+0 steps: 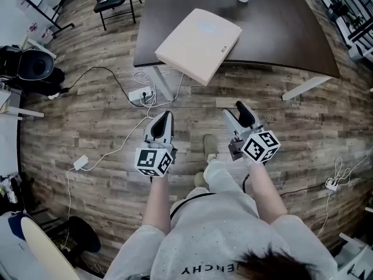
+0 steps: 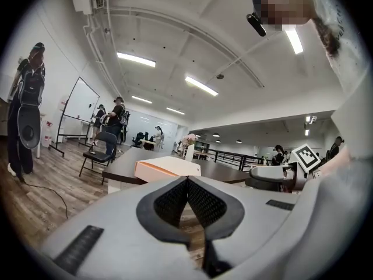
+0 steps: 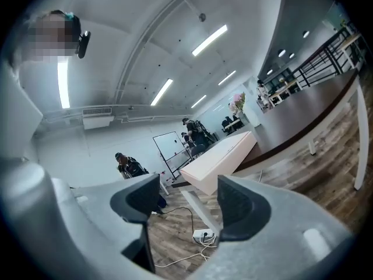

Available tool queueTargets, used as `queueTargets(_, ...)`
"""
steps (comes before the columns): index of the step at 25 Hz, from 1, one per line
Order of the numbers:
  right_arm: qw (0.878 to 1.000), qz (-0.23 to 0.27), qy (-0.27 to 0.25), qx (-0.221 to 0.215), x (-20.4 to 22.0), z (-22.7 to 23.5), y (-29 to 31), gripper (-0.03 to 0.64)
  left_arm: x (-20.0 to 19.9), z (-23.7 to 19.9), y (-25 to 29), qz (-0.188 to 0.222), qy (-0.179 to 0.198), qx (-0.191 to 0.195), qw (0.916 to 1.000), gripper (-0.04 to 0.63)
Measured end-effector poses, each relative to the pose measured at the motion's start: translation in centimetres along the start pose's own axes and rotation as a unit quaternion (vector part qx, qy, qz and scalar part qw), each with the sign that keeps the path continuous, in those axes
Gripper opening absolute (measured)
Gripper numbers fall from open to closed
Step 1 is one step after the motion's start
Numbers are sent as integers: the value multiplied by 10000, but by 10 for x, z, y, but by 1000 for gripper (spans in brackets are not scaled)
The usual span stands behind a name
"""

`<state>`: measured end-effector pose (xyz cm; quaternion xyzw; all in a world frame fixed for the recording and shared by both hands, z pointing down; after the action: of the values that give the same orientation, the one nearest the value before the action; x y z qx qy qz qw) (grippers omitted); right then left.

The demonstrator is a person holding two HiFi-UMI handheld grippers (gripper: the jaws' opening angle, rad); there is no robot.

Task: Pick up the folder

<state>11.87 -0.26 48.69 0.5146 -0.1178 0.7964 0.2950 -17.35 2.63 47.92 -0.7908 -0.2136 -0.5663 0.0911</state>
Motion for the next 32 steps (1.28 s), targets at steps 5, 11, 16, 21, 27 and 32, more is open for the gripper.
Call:
queueTargets(5, 9994, -148, 282, -141, -2, 29, 42, 305, -2, -12, 42, -6, -53, -71, 10000, -2)
queueTargets(11, 9963, -318, 756, -270, 4, 59, 89, 327, 6, -29, 82, -76, -147, -151, 9997, -2)
queueTargets(16, 9900, -339, 1335, -298, 12, 78, 119, 341, 13, -34, 107, -179, -203, -116, 9996, -2)
queueTargets(21, 9847, -390, 1659, -357, 21, 95, 145, 365, 24, -42, 127, -247, -245, -175, 9992, -2)
queueTargets(27, 9743, -397, 2195, -310, 23, 109, 172, 391, 29, -50, 145, -312, -288, -282, 9987, -2)
queueTargets(32, 9644, -379, 2582, -430, 26, 113, 194, 402, 32, -59, 157, -336, -326, -344, 9983, -2)
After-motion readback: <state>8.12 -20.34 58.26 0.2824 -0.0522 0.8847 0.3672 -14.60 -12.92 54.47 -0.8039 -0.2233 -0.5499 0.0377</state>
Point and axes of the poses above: the fingertips, and each gripper's own axes: y forward along the fingers, z to its right, x out of its underside, the point moved 9 cm from there along -y, backward along the fingers, and after that the axes turned 5 degrees about -y, right-handed, at the moved point
